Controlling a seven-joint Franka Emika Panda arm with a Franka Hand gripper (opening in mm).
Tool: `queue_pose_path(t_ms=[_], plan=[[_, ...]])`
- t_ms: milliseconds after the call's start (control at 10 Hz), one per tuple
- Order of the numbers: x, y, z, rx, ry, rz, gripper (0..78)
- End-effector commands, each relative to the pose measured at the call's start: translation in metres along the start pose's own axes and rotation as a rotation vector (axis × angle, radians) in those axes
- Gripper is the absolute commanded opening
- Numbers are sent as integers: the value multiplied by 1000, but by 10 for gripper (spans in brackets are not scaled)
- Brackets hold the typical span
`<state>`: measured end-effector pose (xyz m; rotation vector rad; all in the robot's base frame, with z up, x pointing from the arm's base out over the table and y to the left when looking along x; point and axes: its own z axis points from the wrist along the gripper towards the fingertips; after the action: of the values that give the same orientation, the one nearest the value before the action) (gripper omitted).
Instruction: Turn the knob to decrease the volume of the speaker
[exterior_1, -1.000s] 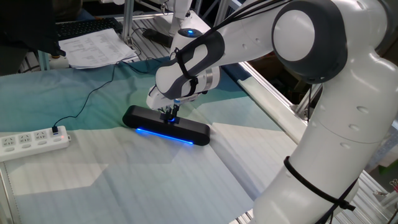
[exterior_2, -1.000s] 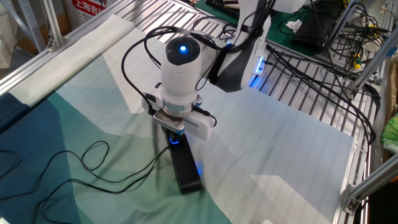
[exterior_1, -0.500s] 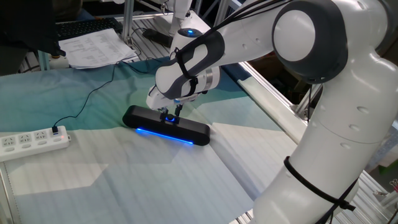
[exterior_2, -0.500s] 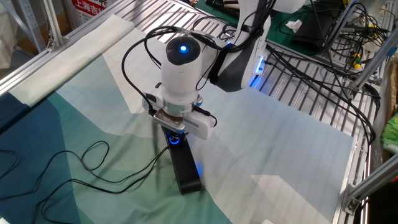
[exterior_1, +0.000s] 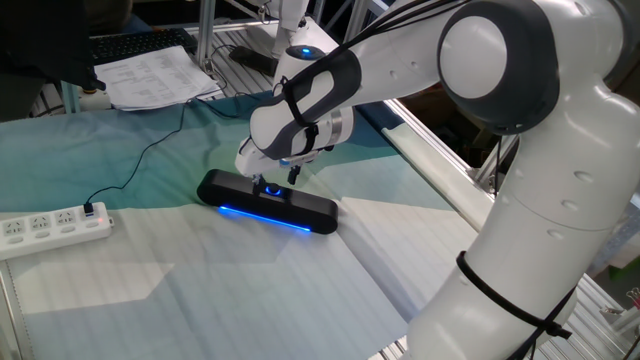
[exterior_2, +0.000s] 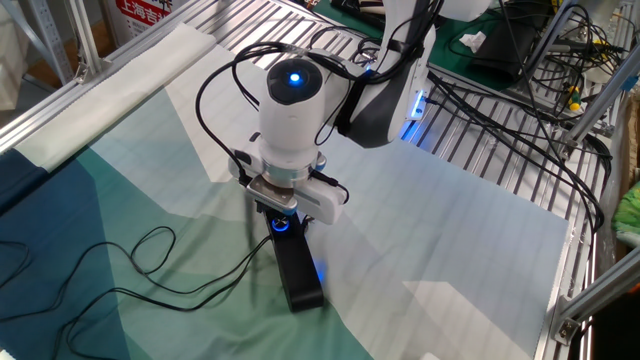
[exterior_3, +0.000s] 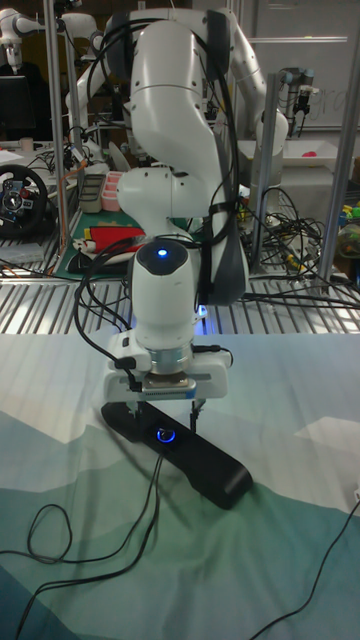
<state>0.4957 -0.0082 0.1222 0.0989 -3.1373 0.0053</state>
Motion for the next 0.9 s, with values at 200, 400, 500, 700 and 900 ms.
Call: queue_pose_path(t_ms=[200, 400, 500, 700, 900], plan=[[0, 1, -2, -1, -1, -2, 774], [1, 18, -55, -20, -1, 90, 774], [1, 20, -57, -22, -5, 91, 774], [2, 21, -64, -22, -7, 91, 774], [0, 21, -80, -22, -6, 81, 774]])
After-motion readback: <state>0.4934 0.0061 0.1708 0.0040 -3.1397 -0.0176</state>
